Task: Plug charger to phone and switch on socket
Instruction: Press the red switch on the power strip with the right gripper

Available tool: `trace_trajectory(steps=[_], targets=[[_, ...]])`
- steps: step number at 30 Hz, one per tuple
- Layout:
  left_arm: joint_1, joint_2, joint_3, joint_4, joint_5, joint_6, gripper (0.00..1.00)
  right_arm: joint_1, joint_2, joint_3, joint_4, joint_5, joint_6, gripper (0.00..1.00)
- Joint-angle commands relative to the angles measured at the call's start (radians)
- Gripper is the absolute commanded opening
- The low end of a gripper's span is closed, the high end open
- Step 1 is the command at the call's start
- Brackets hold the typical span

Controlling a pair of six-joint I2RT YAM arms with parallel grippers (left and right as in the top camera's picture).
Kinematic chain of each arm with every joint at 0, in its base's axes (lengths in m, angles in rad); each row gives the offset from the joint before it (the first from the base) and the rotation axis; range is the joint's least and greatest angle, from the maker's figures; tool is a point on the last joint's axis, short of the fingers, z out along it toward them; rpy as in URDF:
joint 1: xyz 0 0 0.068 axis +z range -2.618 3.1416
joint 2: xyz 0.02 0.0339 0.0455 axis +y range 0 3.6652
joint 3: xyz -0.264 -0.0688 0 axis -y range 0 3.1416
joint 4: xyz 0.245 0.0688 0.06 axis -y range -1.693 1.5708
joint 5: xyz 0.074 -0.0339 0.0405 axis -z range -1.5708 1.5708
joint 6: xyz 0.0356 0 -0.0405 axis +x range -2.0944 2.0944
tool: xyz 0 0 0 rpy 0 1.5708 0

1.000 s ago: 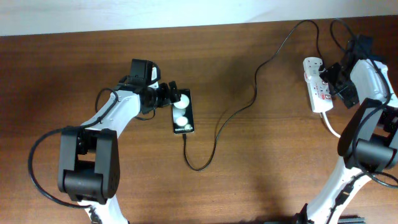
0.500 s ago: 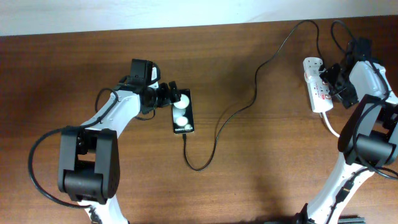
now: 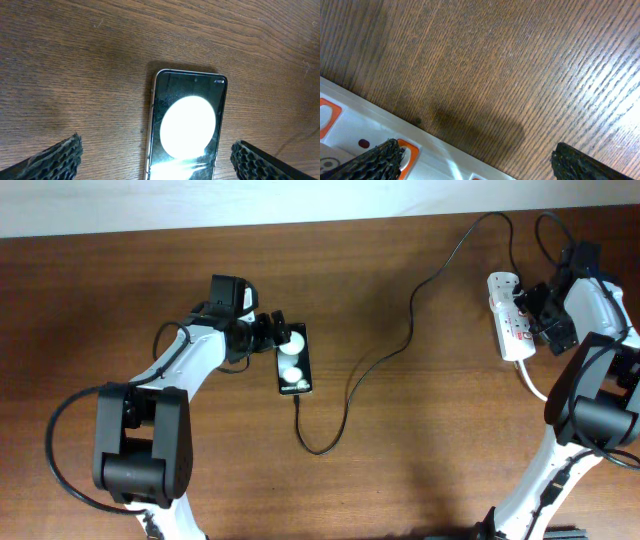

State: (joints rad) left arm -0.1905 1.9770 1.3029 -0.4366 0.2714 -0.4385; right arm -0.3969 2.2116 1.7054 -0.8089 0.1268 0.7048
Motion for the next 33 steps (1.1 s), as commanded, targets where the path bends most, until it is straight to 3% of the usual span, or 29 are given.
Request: trace_trajectory(steps=[1,5,8,21,33], targets=[[-0.003,-0.001,0.001,0.001,-0.010,0.006,0.99,0.016,0.034,-0.012,-0.026,-0.098,-0.019,0.99],[-0.003,-0.001,0.001,0.001,-0.010,0.006,0.99,0.012,0.034,-0.012,-0.049,-0.098,-0.020,0.99],[-0.003,-0.001,0.001,0.001,-0.010,0.006,0.99,-0.014,0.034,-0.011,-0.042,-0.207,-0.137,0.99],[-0.003,-0.001,0.001,0.001,-0.010,0.006,0.99,-0.042,0.034,-0.011,0.031,-0.175,-0.140,0.99],[-0.003,-0.001,0.001,0.001,-0.010,0.006,0.99,-0.042,0.034,-0.012,-0.028,-0.180,-0.140,0.99]])
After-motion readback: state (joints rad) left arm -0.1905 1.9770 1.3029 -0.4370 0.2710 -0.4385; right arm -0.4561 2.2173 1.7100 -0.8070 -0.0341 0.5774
